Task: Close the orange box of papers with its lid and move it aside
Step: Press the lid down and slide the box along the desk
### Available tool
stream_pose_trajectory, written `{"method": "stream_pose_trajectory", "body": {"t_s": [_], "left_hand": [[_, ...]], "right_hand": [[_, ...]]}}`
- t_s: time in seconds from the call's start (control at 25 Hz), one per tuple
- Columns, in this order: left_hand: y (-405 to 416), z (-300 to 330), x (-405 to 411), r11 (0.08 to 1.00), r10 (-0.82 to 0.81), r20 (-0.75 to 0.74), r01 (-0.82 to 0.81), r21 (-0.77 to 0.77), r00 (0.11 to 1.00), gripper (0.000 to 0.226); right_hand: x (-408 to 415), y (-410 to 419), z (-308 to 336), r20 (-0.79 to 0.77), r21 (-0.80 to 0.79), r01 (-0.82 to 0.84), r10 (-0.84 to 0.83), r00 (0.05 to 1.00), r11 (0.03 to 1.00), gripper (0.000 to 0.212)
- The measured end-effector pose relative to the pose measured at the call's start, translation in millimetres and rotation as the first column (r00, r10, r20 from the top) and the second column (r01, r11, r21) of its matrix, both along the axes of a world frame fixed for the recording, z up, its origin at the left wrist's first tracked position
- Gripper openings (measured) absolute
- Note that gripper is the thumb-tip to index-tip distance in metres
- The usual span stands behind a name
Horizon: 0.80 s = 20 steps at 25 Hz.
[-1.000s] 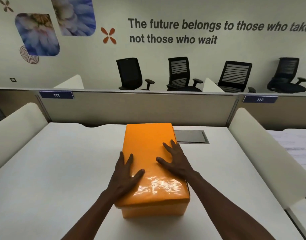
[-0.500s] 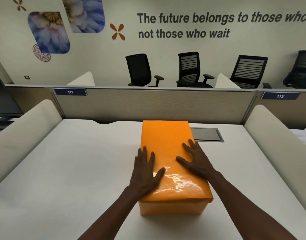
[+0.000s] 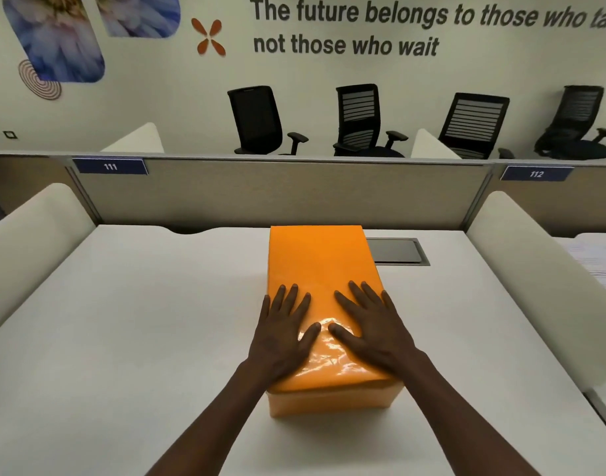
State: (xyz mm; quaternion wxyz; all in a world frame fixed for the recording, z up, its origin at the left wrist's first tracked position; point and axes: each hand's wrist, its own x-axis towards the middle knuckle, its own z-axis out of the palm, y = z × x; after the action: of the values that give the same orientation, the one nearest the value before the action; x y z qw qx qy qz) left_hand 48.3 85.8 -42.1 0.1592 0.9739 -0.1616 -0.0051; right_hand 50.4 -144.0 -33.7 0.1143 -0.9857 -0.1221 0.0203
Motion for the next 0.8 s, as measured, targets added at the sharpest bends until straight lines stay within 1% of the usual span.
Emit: {"method": "stream_pose_trajectory", "body": {"t_s": [0.08,0.12,0.16,0.2,0.24,0.28,0.32,0.36,0.4,0.52,0.68,0.76,0.8], "left_hand": [[2,1,1,0.999,0.001,0.0,-0.001,-0.046,1.0,0.095],[3,0,0,0.994,0.024,0.007,-0.023,-0.106,1.0,0.092],[5,0,-4,0.976,0.084,0.007,-0.081,-0.202,0.996,0.089],[8,-2,-9,0.933,0.165,-0.029,-0.165,-0.319,0.986,0.086],[11,-3,-16,0.867,0.234,-0.106,-0.257,-0.428,0.966,0.082],[13,-6,-23,0.793,0.27,-0.2,-0.336,-0.509,0.942,0.079],[15,-9,-29,0.737,0.269,-0.271,-0.378,-0.56,0.924,0.075],[17,-12,-34,0.71,0.251,-0.304,-0.389,-0.588,0.919,0.071],[17,-13,-37,0.702,0.235,-0.312,-0.382,-0.601,0.921,0.07],[17,-10,-33,0.715,0.212,-0.314,-0.366,-0.596,0.925,0.067],[20,-7,-32,0.778,0.216,-0.288,-0.343,-0.526,0.933,0.07],[16,2,-36,0.801,0.288,-0.2,-0.35,-0.486,0.936,0.078],[12,6,-42,0.81,0.321,-0.128,-0.342,-0.475,0.938,0.081]], "right_hand": [[-2,0,4,0.005,0.056,0.005,-0.006,1.0,0.998,0.084],[-5,-1,4,0.021,0.104,0.039,-0.041,0.999,0.994,0.085],[-11,-4,4,0.048,0.154,0.099,-0.107,0.993,0.983,0.087],[-18,-8,2,0.062,0.201,0.18,-0.196,0.979,0.963,0.088],[-27,-12,0,0.035,0.248,0.269,-0.287,0.957,0.93,0.09],[-36,-16,-2,-0.039,0.294,0.348,-0.352,0.935,0.89,0.092],[-44,-19,-5,-0.131,0.331,0.399,-0.377,0.917,0.855,0.092],[-50,-20,-7,-0.199,0.358,0.418,-0.369,0.908,0.835,0.092],[-53,-20,-9,-0.225,0.381,0.416,-0.353,0.908,0.826,0.092],[-52,-20,-11,-0.21,0.429,0.404,-0.345,0.915,0.808,0.089],[-50,-23,-9,-0.217,0.45,0.375,-0.309,0.926,0.811,0.089],[-57,-26,-8,-0.201,0.466,0.35,-0.289,0.936,0.813,0.094],[-64,-28,-8,-0.157,0.462,0.316,-0.274,0.949,0.829,0.098]]}}
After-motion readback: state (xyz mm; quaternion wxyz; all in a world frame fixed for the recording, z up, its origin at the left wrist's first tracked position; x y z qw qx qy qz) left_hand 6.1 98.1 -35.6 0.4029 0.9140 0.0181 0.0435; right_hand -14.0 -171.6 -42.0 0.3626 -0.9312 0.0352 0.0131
